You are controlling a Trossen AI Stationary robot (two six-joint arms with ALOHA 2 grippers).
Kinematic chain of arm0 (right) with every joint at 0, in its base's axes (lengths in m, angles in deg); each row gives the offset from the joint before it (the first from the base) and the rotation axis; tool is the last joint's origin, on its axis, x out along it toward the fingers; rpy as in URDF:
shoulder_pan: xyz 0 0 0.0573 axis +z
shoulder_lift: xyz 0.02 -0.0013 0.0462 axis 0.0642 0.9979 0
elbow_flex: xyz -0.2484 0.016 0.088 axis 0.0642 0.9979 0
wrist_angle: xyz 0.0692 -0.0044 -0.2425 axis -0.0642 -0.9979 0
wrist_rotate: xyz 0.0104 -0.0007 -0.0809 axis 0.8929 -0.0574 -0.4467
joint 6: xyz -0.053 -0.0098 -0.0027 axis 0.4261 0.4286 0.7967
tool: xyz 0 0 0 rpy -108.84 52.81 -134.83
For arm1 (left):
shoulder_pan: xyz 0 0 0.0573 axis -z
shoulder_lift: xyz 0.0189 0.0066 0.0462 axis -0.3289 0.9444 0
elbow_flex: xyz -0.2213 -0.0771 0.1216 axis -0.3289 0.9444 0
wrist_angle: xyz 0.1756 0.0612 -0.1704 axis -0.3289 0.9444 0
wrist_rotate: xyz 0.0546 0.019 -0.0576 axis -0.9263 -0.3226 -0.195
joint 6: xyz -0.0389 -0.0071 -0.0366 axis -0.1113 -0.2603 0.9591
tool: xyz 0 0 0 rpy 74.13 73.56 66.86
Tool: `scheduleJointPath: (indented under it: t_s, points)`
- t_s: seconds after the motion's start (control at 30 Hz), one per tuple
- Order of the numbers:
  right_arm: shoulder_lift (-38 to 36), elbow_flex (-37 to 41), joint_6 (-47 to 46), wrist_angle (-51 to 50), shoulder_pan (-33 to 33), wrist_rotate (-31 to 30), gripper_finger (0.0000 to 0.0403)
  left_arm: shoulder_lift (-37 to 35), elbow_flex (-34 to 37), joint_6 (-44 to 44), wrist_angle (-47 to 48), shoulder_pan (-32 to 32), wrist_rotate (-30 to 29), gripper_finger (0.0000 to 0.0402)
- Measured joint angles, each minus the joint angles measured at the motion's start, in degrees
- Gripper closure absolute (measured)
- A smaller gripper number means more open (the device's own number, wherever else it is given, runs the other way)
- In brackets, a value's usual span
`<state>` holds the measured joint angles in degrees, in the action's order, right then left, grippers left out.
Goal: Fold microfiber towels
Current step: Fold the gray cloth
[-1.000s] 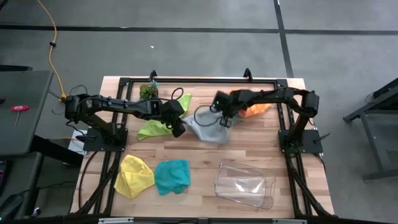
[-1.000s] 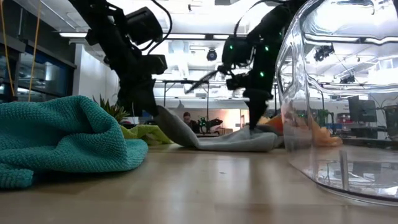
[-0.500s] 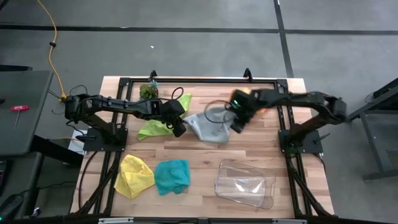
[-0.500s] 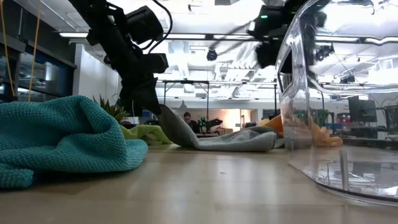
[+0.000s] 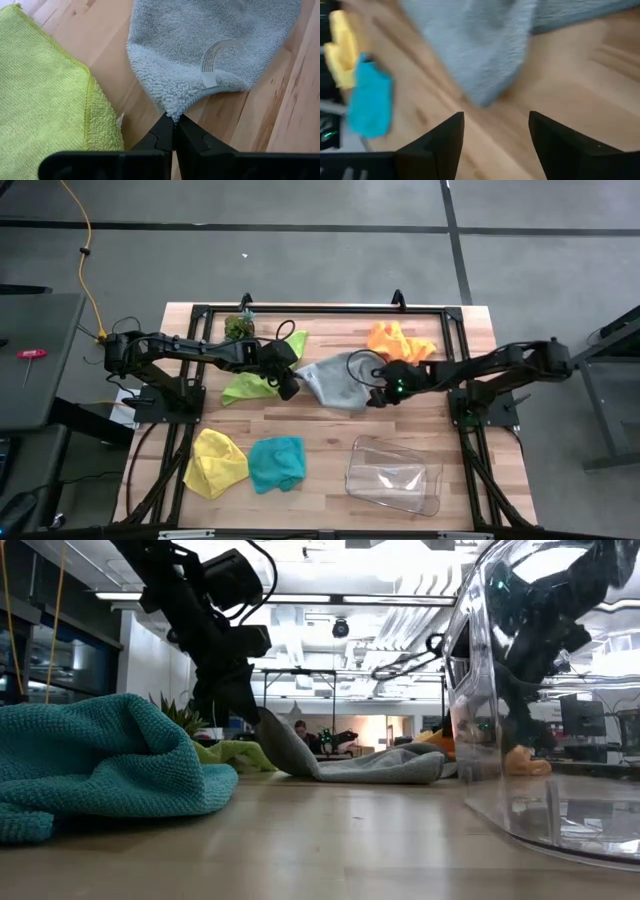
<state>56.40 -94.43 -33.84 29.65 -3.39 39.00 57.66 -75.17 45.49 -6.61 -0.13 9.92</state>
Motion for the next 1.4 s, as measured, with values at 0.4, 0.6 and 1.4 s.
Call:
scheduleJointPath:
  t_s: [0.4, 0.6, 1.4]
  points:
    - [11.0, -0.1, -2.4, 14.5, 2.7, -0.1, 0.0187, 0.0, 0.0, 0.0, -1.0, 0.0, 0.0, 0.0401]
    - [11.9, -0.1, -4.8, 20.8, 4.6, 0.4, 0.0187, 0.0, 0.0, 0.1, -1.1, 0.0, 0.0, 0.0401]
    - [11.5, -0.1, -10.9, 43.4, -7.3, -11.0, 0.0187, 0.0, 0.0, 0.1, -1.2, 0.0, 0.2, 0.0401]
